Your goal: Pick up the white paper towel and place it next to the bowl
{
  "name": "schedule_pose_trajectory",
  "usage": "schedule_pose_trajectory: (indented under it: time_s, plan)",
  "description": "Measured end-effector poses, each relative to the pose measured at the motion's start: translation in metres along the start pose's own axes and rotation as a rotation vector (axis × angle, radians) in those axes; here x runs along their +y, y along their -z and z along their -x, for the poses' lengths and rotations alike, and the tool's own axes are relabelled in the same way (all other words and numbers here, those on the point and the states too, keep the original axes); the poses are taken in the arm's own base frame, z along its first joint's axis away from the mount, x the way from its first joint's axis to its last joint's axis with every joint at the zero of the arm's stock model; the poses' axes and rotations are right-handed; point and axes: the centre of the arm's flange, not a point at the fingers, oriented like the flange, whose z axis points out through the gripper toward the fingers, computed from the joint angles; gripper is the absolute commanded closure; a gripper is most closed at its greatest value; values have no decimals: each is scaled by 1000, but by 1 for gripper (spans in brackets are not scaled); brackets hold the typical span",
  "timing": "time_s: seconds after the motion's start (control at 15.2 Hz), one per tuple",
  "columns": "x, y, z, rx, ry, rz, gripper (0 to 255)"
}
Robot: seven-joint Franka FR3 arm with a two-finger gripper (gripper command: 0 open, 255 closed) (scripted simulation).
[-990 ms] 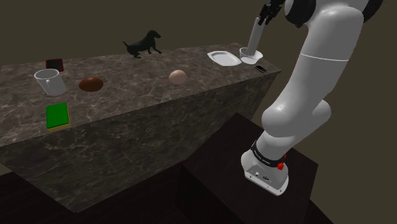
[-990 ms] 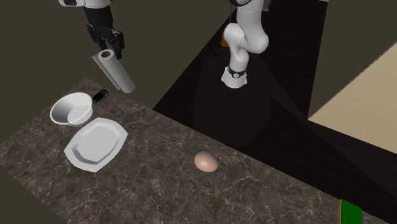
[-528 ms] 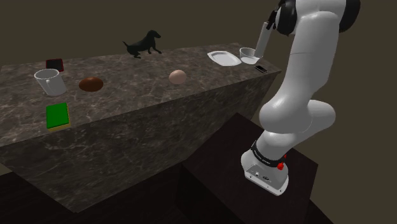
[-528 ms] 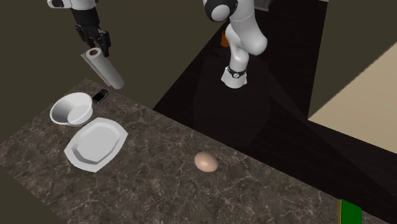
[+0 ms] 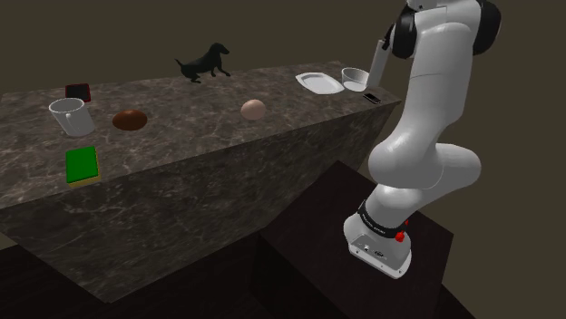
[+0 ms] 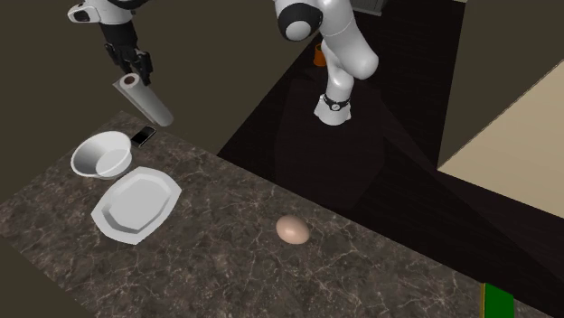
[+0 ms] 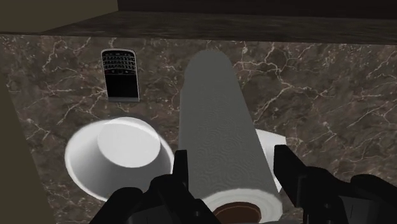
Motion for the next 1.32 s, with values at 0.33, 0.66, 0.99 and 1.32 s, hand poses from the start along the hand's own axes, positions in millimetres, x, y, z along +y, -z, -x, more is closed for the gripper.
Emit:
schedule_pose_trajectory:
  time_s: [0.33, 0.66, 0.99, 1.32]
  plan:
    - [1, -26, 5, 0, 0, 0, 255]
    - [1, -51, 10, 0, 0, 0, 255]
    - [0, -76, 16, 0, 0, 0, 255]
    - [1, -102, 22, 0, 0, 0, 255]
